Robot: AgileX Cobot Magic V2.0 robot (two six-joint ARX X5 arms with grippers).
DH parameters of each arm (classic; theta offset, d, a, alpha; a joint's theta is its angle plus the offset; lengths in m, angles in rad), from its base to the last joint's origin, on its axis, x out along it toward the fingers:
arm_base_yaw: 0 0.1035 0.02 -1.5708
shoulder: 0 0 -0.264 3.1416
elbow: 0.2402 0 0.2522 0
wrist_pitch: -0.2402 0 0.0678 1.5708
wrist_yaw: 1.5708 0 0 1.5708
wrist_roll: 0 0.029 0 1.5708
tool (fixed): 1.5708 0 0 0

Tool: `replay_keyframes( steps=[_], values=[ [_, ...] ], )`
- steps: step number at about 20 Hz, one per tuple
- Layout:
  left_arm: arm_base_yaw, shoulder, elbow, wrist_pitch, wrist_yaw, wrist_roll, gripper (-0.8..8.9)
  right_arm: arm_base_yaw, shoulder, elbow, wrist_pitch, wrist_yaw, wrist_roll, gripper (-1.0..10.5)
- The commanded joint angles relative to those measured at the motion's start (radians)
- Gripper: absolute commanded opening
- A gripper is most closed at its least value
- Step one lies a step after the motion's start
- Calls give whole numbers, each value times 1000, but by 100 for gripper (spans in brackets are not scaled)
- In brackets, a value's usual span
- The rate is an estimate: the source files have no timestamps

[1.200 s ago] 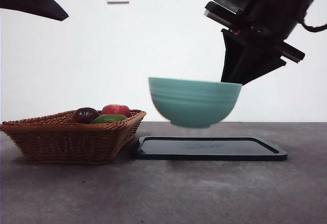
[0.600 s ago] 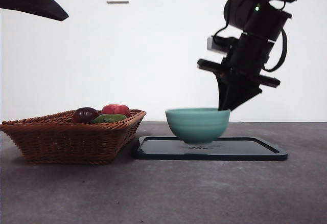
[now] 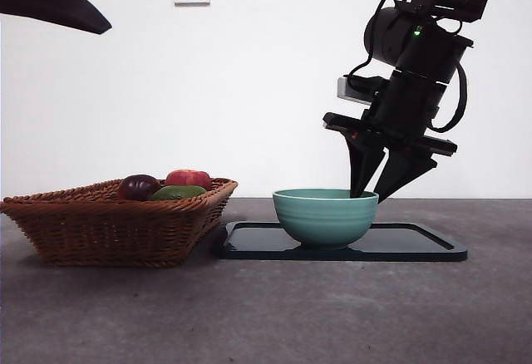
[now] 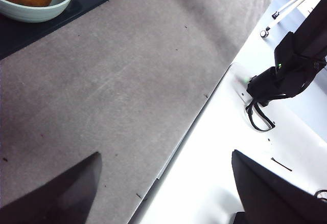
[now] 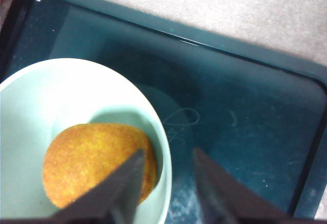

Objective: Pick up the wifruite, put it on the bowl, pick up the plate, put it on desk

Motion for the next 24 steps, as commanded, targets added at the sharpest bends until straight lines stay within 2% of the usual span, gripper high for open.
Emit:
replay_keyframes(
  steps=[1,2,7,10,13,14,17,22,24],
  values=[
    [-8,6,11,8,4,5,402,3,-12,22,-6,52,0,187],
    [-8,6,11,8,4,5,402,3,-43,22,-9,78,-1,191],
    [-8,6,11,9,4,5,402,5,-305,22,-81,69,-33,192],
    [-8,6,11,9,4,5,402,5,-507,18,-196,-38,-38,192],
    [-8,6,11,11,4,6,402,5,-709,-37,-325,-61,-58,192],
    [-8,6,11,11,4,6,402,6,-778,-74,-334,-69,-58,191],
    [-8,6,11,13,4,5,402,10,-988,-205,-336,-163,-53,191],
    [-8,6,11,18,4,5,402,12,-1216,-380,-418,-174,-33,191],
    [-8,6,11,17,4,5,402,12,-1263,-433,-447,-226,-30,191]
  ],
)
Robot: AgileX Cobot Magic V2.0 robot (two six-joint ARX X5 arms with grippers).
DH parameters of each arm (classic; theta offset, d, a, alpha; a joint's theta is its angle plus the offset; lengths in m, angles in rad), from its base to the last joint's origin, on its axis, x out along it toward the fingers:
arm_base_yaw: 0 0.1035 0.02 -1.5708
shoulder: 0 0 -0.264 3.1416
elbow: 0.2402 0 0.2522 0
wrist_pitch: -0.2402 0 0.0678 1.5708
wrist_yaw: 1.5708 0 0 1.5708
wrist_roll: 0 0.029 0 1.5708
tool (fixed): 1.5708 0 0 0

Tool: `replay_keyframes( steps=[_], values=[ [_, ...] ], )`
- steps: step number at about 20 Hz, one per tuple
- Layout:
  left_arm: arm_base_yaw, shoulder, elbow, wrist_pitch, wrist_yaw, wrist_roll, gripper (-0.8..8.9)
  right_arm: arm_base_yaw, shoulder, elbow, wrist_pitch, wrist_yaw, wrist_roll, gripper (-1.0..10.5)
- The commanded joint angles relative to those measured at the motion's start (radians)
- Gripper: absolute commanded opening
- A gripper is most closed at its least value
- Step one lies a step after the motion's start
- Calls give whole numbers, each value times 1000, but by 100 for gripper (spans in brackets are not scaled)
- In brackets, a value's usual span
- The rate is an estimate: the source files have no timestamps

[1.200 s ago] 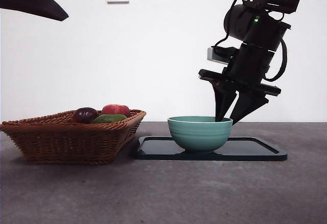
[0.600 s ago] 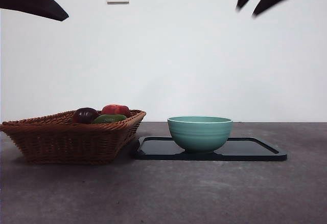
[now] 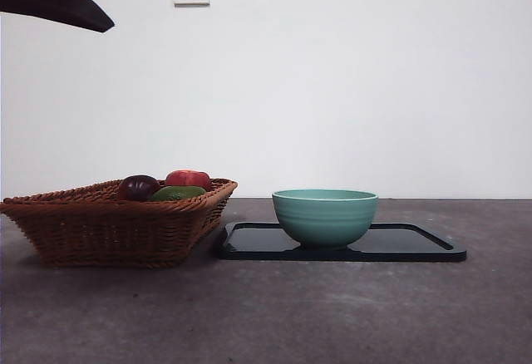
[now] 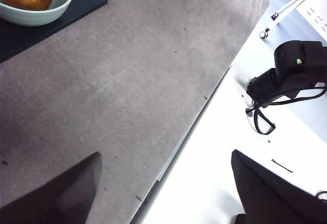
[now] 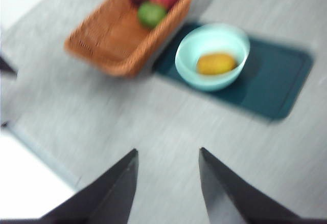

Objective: Pick up the wifruite, put it on the bowl, pick up the plate, put it on desk

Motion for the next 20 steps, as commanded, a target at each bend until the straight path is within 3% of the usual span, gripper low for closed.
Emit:
replay_keyframes(
  steps=[1,4,14,17,20],
  values=[
    [-8,6,11,8,4,5,402,5,-26,-41,-16,-60,12,191],
    [-8,6,11,8,4,5,402,5,-33,-80,-22,-94,11,191],
    [-8,6,12,9,3,1,399,5,-33,-84,-18,-97,13,191],
    [-10,31,45,36,-79,3,398,5,-33,-84,-18,-98,18,192],
    [-16,146,174,24,-139,59,405,5,-33,-84,-15,-98,18,191]
  ],
)
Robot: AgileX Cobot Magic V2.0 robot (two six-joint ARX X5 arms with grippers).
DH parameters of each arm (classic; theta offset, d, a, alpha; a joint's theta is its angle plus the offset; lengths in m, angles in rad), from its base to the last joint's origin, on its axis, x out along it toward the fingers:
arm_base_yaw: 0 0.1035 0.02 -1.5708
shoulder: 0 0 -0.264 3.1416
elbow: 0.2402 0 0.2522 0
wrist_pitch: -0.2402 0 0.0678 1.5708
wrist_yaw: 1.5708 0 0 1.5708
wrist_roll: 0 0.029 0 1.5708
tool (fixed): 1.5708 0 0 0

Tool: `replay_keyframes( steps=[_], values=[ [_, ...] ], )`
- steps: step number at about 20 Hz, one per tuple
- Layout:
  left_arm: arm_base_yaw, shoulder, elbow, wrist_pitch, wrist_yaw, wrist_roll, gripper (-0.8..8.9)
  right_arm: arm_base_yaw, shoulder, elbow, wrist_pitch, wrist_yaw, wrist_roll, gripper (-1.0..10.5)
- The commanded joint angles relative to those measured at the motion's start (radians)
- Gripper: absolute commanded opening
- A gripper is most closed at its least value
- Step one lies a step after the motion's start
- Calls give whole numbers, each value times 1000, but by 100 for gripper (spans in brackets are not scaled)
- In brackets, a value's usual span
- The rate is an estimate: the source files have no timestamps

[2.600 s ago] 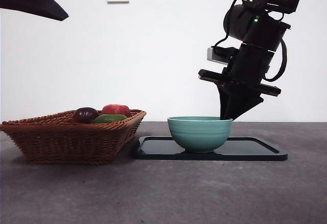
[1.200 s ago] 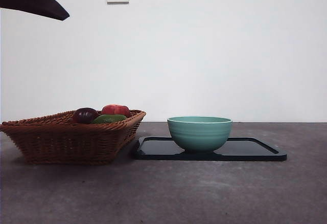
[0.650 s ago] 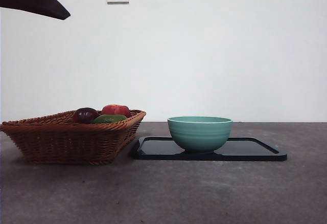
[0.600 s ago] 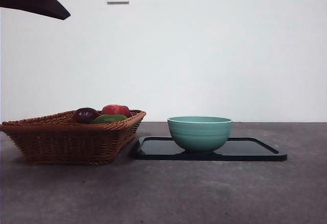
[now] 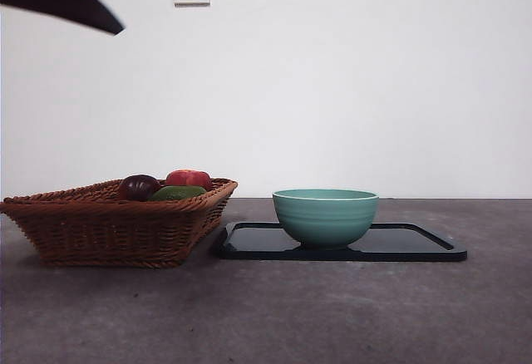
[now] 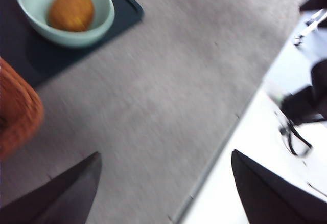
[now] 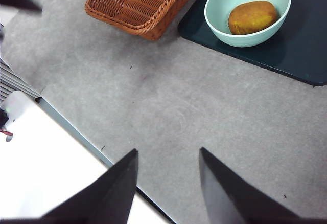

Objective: Pick up the wifruite, put it on the bowl, pick up the plate, put it on desk

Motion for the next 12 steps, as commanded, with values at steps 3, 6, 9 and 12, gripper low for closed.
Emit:
replay_keyframes(
  steps=[3,6,9,12],
  values=[
    [-15,233,249,-4,-53,104,405,5,3,3,12,-3,10,192],
    [-18,444,454,-35,-121,205,405,5,3,3,12,-3,10,191],
    [-20,637,622,-33,-142,249,405,5,3,3,12,-3,10,191],
    [-29,809,755,-28,-197,296,405,5,2,3,12,-3,9,191]
  ],
)
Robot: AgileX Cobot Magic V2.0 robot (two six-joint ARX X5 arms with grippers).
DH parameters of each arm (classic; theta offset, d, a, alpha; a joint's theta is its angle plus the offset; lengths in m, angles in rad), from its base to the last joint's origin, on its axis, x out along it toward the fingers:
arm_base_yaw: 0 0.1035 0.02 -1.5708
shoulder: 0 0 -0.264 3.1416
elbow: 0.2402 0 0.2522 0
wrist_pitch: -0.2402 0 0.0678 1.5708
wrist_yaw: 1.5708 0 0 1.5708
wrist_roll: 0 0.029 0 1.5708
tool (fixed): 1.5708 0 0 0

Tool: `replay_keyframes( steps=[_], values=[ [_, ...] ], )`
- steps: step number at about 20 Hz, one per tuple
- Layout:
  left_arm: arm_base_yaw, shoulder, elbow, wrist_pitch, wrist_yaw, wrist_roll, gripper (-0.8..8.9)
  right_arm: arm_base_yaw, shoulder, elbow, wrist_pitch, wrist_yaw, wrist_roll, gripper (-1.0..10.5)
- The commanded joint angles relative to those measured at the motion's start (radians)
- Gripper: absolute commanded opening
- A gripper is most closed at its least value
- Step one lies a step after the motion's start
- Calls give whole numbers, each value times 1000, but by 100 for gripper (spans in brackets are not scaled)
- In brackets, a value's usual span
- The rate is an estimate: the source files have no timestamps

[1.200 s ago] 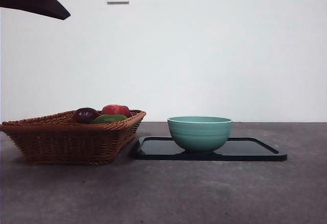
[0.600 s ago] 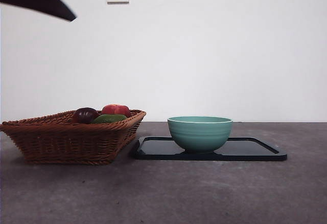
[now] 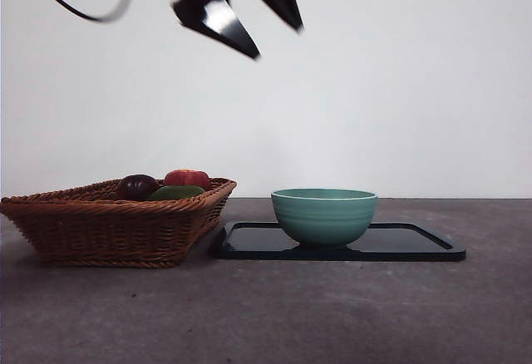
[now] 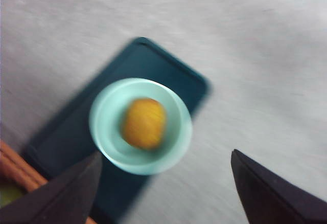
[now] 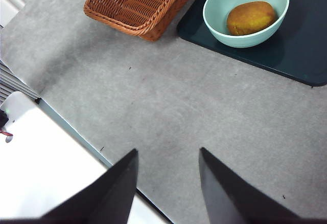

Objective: Pick up the wifruite, put it on the bowl, pick up the plate, put it on desk

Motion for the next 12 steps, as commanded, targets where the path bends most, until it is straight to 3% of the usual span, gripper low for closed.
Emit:
replay_keyframes(
  steps=[1,6,12],
  values=[
    [-12,125,96,8,-20,59,405,5,2,3,9,-3,8,191],
    [-18,316,215,33,-33,82,405,5,2,3,9,-3,6,191],
    [-42,436,229,89,-38,111,404,5,2,3,8,-3,6,191]
  ],
)
